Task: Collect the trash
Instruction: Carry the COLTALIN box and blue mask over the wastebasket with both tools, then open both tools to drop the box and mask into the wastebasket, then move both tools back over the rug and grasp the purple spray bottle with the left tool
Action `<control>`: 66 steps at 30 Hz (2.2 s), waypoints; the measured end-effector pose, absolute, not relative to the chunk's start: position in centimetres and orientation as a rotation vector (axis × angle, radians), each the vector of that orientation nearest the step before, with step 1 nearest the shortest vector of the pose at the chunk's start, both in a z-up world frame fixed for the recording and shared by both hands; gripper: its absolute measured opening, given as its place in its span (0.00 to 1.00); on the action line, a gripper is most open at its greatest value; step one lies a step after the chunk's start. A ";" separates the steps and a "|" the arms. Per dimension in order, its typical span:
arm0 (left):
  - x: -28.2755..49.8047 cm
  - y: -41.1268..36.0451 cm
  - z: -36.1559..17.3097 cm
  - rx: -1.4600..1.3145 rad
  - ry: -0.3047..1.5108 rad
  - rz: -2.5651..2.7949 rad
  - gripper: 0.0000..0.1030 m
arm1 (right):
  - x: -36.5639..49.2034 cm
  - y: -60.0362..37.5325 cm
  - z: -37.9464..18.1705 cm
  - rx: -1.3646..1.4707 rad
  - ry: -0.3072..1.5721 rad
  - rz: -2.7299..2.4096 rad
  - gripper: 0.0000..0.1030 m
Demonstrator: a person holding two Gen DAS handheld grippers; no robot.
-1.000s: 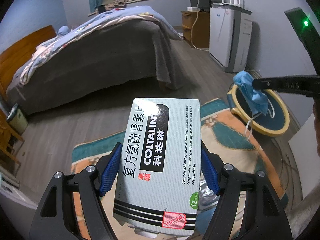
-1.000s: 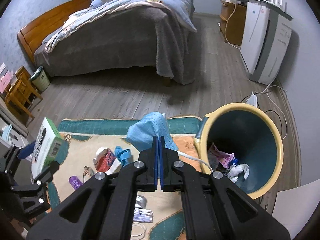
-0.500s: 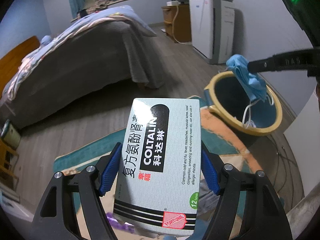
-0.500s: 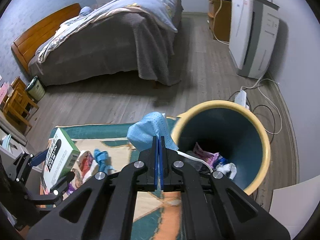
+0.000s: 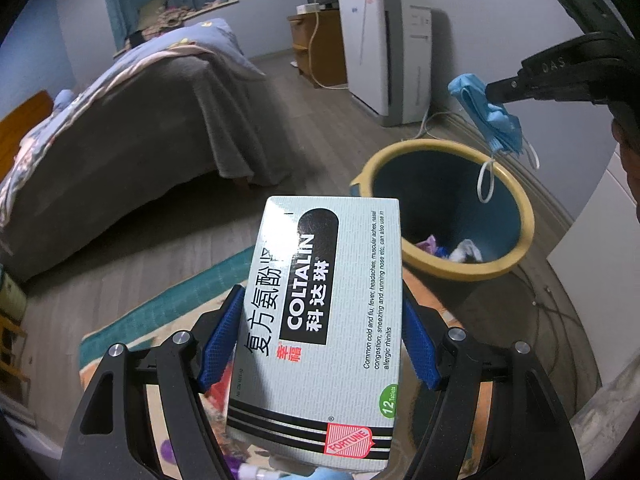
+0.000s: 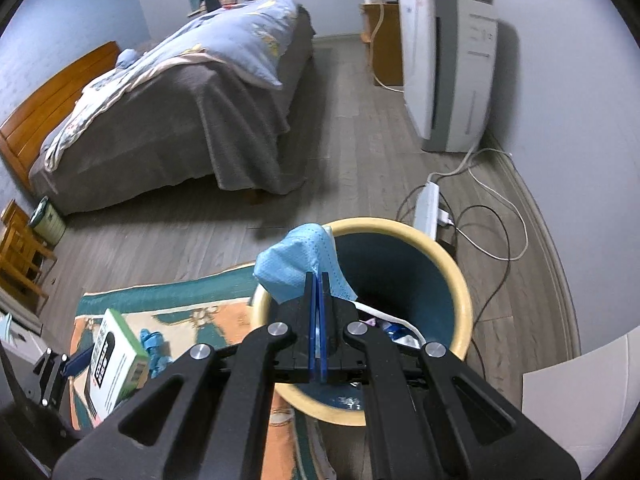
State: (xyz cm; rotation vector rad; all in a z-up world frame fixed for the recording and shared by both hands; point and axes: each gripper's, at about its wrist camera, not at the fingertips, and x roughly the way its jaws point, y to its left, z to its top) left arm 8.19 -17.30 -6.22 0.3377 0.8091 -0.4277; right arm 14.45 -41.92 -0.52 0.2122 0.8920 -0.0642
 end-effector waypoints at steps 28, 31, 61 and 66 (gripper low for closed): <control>11.7 -29.9 -9.8 0.383 0.883 -0.634 0.72 | 16.3 -49.0 -7.6 0.378 1.003 -0.197 0.01; 13.3 -31.1 -10.3 0.398 0.882 -0.634 0.72 | 16.4 -49.3 -8.0 0.409 1.007 -0.190 0.01; 12.7 -22.5 -6.0 0.265 0.800 -0.474 0.90 | 16.4 -47.0 -4.7 0.350 0.925 -0.233 0.94; 10.2 -17.6 -3.1 0.303 0.742 -0.395 0.93 | 16.4 -43.8 -2.9 0.312 0.906 -0.171 0.95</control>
